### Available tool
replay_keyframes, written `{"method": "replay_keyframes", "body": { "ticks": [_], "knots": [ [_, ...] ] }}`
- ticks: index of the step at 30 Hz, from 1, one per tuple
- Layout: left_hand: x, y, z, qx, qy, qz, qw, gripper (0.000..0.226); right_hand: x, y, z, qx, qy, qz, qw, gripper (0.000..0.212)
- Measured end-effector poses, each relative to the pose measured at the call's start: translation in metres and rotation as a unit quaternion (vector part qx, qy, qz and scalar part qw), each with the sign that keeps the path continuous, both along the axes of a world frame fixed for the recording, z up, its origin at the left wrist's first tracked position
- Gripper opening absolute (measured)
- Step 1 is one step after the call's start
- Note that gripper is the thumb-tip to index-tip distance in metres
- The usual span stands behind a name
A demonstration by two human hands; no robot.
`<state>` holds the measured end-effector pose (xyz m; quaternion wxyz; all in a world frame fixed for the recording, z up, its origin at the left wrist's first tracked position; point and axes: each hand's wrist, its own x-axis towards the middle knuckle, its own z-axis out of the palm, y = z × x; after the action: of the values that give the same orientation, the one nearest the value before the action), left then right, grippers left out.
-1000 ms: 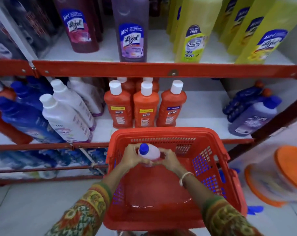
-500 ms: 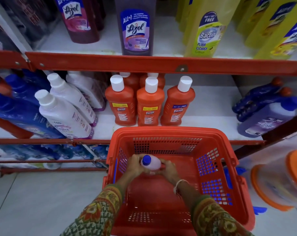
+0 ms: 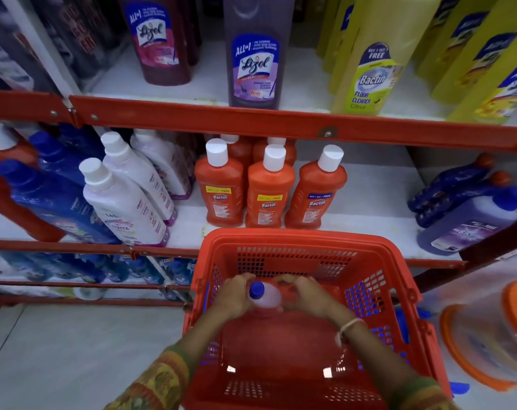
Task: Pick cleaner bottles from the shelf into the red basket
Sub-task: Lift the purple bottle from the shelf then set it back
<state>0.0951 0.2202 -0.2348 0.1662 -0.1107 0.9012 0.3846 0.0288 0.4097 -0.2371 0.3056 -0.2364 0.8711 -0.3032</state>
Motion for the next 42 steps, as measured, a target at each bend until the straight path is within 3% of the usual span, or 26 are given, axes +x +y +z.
{"method": "replay_keyframes", "body": {
  "ticks": [4,7,12,16,18,20,25,29,33,37,39,42],
  "knots": [
    [0.002,-0.011,0.048,0.035,0.103,0.023,0.994,0.053,-0.016,-0.001,0.077,-0.102,0.075,-0.032,0.991,0.051],
    [-0.010,-0.020,0.103,0.058,0.241,0.011,0.969,0.038,-0.026,-0.009,0.138,-0.206,0.147,-0.078,0.964,0.038],
    [-0.047,-0.036,0.182,-0.053,0.485,0.025,0.873,0.029,-0.046,-0.029,0.216,-0.360,0.261,-0.163,0.881,0.026],
    [-0.082,-0.053,0.220,-0.135,0.577,0.051,0.804,0.032,-0.069,-0.049,0.255,-0.442,0.329,-0.225,0.804,0.028],
    [-0.099,-0.063,0.226,-0.190,0.585,0.060,0.786,0.035,-0.084,-0.062,0.268,-0.446,0.353,-0.235,0.788,0.040],
    [-0.114,-0.069,0.225,-0.248,0.555,0.097,0.788,0.039,-0.100,-0.076,0.277,-0.438,0.341,-0.216,0.804,0.056],
    [-0.132,-0.090,0.201,-0.286,0.434,0.089,0.850,0.071,-0.145,-0.112,0.280,-0.403,0.235,-0.154,0.871,0.083],
    [-0.130,-0.109,0.192,-0.316,0.442,0.034,0.839,0.075,-0.157,-0.128,0.271,-0.408,0.207,-0.171,0.873,0.063],
    [-0.129,-0.108,0.194,-0.310,0.441,0.028,0.842,0.062,-0.149,-0.133,0.267,-0.442,0.238,-0.195,0.843,0.061],
    [-0.133,-0.111,0.190,-0.317,0.441,0.013,0.840,0.055,-0.133,-0.124,0.276,-0.413,0.378,-0.199,0.804,0.058],
    [-0.134,-0.112,0.188,-0.311,0.446,0.013,0.839,0.054,-0.120,-0.117,0.289,-0.356,0.500,-0.222,0.757,0.059],
    [-0.136,-0.111,0.184,-0.319,0.447,0.016,0.835,0.053,-0.102,-0.108,0.301,-0.288,0.652,-0.245,0.657,0.060]
  ]
}}
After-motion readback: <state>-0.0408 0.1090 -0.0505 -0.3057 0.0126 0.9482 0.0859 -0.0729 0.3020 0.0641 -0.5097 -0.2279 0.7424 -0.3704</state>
